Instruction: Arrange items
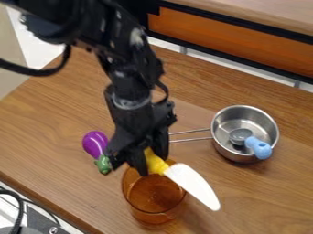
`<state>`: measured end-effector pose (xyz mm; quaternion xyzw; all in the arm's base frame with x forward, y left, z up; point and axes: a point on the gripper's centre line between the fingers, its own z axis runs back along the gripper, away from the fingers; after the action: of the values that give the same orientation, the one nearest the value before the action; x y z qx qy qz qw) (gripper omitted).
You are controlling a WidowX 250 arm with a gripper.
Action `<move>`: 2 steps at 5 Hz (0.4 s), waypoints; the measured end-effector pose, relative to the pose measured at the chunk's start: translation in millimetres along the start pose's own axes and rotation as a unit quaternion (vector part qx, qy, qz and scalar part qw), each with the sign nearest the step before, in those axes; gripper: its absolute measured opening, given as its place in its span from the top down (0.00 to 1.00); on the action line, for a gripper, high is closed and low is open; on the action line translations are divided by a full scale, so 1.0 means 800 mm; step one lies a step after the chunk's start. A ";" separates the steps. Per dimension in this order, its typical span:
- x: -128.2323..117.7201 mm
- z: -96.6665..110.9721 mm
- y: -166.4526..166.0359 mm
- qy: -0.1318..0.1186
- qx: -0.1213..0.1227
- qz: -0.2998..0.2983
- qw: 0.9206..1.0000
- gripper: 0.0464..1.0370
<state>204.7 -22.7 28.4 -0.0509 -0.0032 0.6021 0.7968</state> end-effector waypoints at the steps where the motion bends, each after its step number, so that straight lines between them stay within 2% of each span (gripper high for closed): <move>1: -0.001 -0.010 0.003 0.002 0.002 0.001 1.000 0.59; 2: 0.001 -0.018 0.003 0.000 0.014 -0.005 1.000 0.59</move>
<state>203.8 -22.3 13.5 -0.0396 0.0054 0.5983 0.8003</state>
